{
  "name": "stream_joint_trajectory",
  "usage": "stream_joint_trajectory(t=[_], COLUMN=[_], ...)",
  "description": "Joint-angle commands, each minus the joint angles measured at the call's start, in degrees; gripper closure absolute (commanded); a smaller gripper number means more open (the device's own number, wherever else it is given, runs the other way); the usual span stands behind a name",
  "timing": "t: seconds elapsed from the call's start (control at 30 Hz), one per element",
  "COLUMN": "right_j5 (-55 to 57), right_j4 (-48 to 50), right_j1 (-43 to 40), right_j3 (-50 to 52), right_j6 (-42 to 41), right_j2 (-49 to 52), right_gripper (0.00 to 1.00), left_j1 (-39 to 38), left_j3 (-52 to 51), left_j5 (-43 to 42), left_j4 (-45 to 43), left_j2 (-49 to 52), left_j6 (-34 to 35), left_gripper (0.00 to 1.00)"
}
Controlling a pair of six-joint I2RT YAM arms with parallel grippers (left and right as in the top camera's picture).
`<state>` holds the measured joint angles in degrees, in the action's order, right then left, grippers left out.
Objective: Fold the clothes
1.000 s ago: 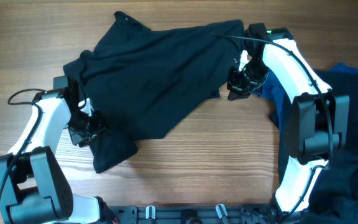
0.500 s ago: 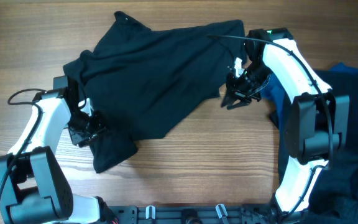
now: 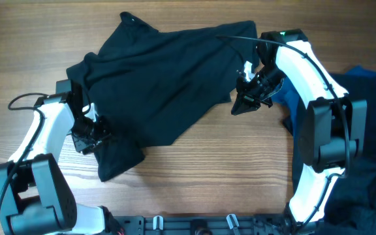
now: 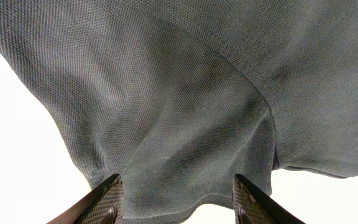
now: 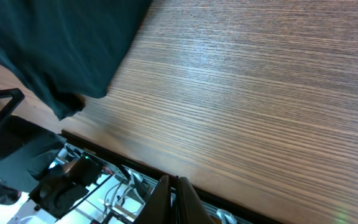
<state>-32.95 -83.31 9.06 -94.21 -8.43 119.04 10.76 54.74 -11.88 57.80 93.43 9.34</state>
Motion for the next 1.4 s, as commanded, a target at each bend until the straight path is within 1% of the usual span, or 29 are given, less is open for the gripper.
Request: stream_joint_trajectory(t=[0.0,0.07,0.1,0.17,0.2,0.4,1.07,1.37], right_j5=[-3.1,-3.3,-5.0,-12.3,-13.7,-18.2,-18.1,-18.0], right_j4=[-0.2,-0.3,-0.6,-1.6,-1.9,-2.1,-1.8,-1.0], right_j1=[0.1,0.1,0.1,0.1,0.1,0.1,0.1,0.1], right_j3=[0.0,0.0,0.0,0.0,0.0,0.0,0.0,0.0], right_j6=[2.5,2.5,3.8,9.0,9.7,9.9,9.7,8.2], right_j2=[-0.1,-0.1,-0.1,-0.1,-0.1,-0.1,-0.1,-0.1], right_gripper=[0.96,0.96,0.96,0.96,0.95,0.96,0.96,0.96], left_j1=[-0.3,-0.3,-0.3,-0.3,-0.3,-0.3,-0.3,-0.3], left_j3=[-0.2,-0.2,-0.2,-0.2,-0.2,-0.2,-0.2,-0.2], left_j5=[-0.1,-0.1,-0.1,-0.1,-0.1,-0.1,-0.1,-0.1], left_j4=[0.0,0.0,0.0,0.0,0.0,0.0,0.0,0.1], left_j2=[0.1,0.1,0.1,0.1,0.1,0.1,0.1,0.1], left_j6=[0.1,0.1,0.1,0.1,0.1,0.1,0.1,0.1], left_gripper=[0.43,0.43,0.43,0.43,0.42,0.42,0.42,0.42])
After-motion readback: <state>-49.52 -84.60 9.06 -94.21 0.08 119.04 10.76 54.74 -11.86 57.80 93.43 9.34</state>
